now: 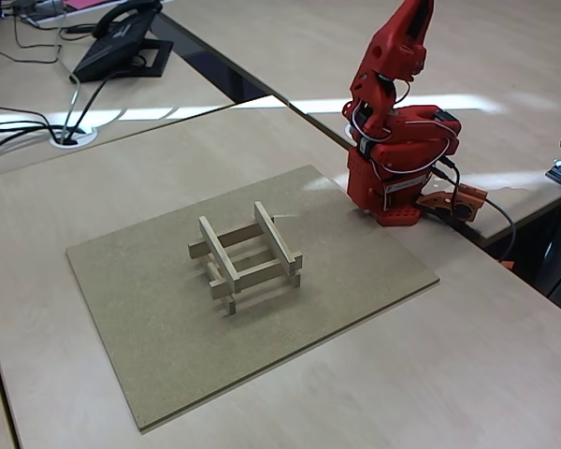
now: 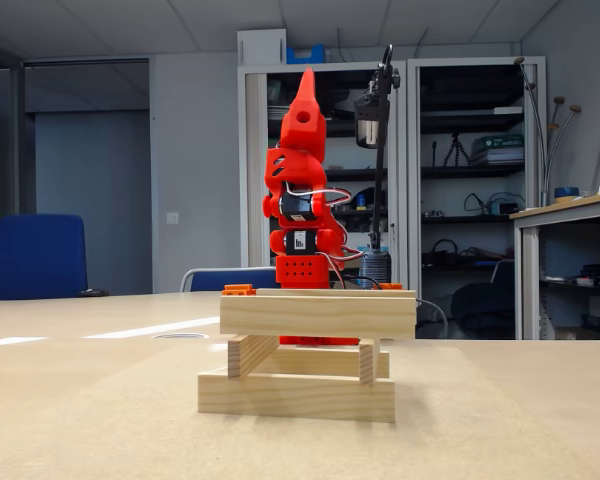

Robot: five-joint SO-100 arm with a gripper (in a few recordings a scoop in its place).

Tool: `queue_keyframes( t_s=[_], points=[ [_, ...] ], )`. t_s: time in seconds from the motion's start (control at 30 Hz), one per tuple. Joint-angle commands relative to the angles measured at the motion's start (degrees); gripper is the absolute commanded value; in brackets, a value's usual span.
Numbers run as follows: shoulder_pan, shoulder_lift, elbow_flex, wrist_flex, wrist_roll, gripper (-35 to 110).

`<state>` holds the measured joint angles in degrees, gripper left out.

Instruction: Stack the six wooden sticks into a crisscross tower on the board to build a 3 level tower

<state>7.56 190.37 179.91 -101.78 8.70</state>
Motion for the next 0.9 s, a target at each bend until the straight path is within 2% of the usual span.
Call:
queue_keyframes(
  t_s=[0.0, 0.13, 0.87],
  points=[
    [1.1, -0.2, 0.1, -5.8, 1.0, 0],
    [1.1, -0.2, 0.1, -9.0, 2.5, 0],
    [0.6, -0.2, 0.1, -9.1, 3.1, 0]
  ],
)
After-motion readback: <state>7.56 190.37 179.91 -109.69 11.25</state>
